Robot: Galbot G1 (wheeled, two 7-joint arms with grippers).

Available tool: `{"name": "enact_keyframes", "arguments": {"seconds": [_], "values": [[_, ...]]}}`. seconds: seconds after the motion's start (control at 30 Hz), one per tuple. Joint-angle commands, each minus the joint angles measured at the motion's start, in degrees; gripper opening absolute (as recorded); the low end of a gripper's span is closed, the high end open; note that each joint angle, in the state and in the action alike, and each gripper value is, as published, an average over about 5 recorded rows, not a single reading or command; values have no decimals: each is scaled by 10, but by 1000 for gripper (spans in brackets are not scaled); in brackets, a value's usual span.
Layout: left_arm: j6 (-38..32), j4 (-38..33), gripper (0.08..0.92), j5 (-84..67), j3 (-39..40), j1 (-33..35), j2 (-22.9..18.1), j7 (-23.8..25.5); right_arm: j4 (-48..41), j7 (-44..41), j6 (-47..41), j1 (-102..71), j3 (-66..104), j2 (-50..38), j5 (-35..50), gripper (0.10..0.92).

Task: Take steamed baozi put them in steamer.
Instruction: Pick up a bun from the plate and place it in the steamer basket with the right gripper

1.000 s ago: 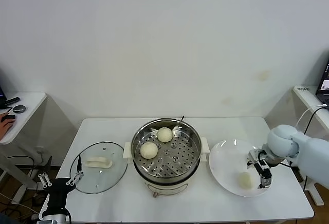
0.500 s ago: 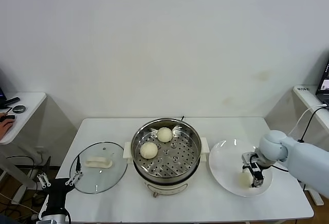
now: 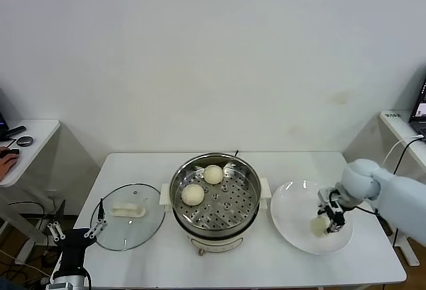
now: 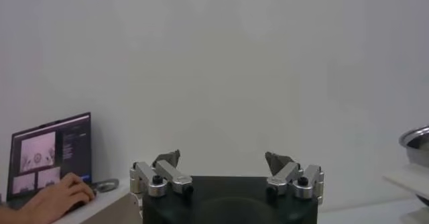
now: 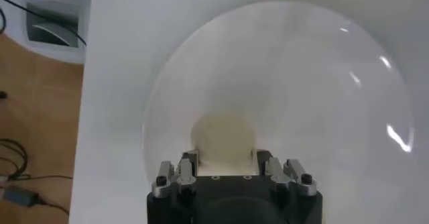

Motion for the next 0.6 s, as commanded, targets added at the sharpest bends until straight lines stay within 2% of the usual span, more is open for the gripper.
{"name": "enact_keyframes", "arguments": {"seconds": [0.03,0.3,0.6], "values": [[1,0,823,-1,1,-3,1,0,-6,-72,26,219,-42,-1,84,526],[-1,-4,823,-3,0,-2,4,0,-27,-70,69,447,-144,131,207,526],[-1,-9,823,-2,-5,-1,-2,-1,70,-20,148,467,-248,287,260,526]]}}
